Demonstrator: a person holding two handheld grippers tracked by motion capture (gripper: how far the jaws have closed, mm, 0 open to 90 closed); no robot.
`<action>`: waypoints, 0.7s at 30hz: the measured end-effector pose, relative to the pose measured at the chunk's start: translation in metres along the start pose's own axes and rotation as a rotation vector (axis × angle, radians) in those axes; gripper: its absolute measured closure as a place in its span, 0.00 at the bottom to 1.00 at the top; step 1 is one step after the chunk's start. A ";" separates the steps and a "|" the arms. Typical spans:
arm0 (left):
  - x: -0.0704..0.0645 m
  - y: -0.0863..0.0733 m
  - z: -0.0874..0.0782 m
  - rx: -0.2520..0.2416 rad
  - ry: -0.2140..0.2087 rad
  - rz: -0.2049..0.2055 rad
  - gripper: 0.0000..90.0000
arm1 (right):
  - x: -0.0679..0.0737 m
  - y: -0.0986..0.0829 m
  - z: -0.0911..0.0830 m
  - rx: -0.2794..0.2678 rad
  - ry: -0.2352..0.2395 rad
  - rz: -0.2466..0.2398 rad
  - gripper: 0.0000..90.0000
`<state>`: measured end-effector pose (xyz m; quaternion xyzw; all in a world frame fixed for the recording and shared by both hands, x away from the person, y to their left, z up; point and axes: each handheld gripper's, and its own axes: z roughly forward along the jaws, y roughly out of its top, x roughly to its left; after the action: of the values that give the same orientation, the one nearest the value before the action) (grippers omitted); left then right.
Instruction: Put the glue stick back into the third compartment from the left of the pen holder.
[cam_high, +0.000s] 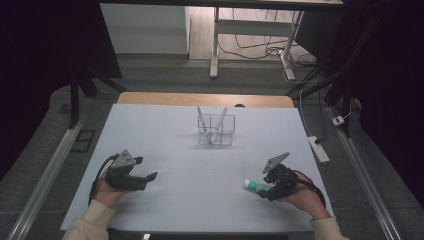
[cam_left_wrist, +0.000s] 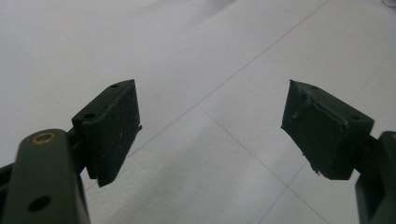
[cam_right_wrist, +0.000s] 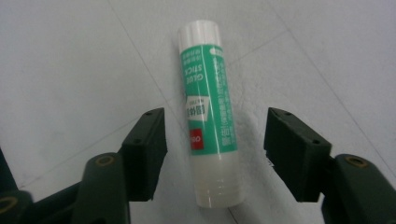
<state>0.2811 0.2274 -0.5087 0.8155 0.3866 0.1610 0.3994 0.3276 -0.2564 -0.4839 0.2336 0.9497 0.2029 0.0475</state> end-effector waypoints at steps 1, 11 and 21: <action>0.000 0.000 0.000 0.001 -0.001 0.001 0.21 | 0.000 0.000 0.001 0.005 -0.003 -0.007 0.48; 0.000 0.000 0.003 0.007 -0.001 0.001 0.22 | -0.002 -0.002 0.009 0.056 0.010 -0.042 0.70; 0.000 0.001 0.003 0.008 -0.005 0.004 0.22 | -0.005 -0.002 0.008 0.044 0.022 -0.022 0.72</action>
<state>0.2830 0.2257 -0.5101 0.8183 0.3846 0.1584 0.3967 0.3326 -0.2577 -0.4924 0.2219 0.9570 0.1839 0.0342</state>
